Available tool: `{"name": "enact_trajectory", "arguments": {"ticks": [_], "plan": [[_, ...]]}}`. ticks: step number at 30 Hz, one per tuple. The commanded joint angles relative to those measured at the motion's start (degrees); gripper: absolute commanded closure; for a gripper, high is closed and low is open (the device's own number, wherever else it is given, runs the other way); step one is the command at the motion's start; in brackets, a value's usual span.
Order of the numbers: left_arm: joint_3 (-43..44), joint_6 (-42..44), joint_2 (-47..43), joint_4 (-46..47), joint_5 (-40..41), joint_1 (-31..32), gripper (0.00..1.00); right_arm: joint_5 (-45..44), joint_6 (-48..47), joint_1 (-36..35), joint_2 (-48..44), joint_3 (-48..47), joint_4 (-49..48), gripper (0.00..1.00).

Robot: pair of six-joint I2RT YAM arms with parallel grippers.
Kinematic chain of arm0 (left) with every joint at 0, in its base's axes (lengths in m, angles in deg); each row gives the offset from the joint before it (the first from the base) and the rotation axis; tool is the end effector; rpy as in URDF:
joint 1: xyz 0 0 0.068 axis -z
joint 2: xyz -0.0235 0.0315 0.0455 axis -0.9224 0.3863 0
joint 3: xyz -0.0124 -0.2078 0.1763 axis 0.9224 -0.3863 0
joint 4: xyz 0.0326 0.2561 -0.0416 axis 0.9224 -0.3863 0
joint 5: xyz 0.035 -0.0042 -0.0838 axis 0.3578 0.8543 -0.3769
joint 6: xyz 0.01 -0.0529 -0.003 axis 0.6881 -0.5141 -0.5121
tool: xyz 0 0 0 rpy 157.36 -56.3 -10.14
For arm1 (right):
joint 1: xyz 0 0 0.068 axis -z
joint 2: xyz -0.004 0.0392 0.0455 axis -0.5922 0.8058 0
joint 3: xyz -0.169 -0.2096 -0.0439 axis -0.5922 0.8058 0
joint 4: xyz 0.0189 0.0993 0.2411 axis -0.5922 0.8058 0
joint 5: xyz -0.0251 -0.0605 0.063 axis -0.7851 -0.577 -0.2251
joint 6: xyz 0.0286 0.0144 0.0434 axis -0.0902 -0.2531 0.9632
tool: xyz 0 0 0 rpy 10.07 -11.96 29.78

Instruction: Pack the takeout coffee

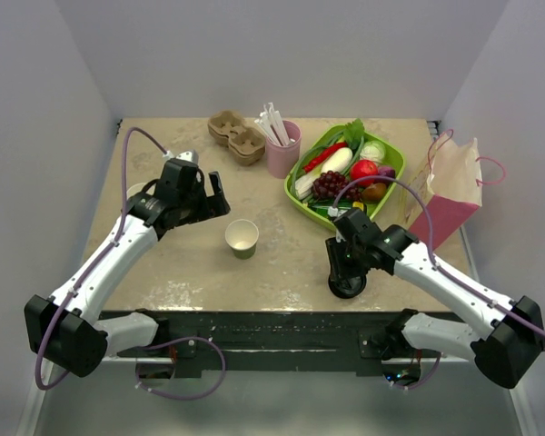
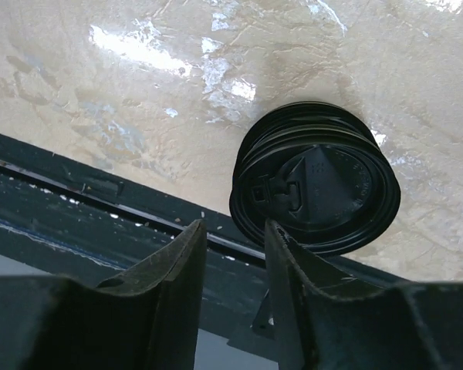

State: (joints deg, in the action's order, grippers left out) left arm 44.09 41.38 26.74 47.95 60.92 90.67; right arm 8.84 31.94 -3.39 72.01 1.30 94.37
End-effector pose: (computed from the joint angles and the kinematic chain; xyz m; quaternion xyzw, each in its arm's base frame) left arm 0.2293 -0.0962 0.3140 -0.1243 0.9210 -0.1534 0.3359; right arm 0.1513 0.1259 0.2468 -0.1212 0.9681 0.1194 0.1839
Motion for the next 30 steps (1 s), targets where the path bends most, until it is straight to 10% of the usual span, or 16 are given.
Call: {"name": "enact_trajectory", "arguments": {"ticks": [1, 30], "plan": [[1.5, 1.0, -0.6, 0.8, 1.4, 0.3, 0.00, 1.7, 1.4, -0.3, 0.6, 1.3, -4.5, 0.65], [-1.9, -0.9, -0.5, 1.5, 0.6, 0.3, 0.00, -1.8, 2.1, -0.5, 5.0, 2.7, -6.5, 0.91]]}}
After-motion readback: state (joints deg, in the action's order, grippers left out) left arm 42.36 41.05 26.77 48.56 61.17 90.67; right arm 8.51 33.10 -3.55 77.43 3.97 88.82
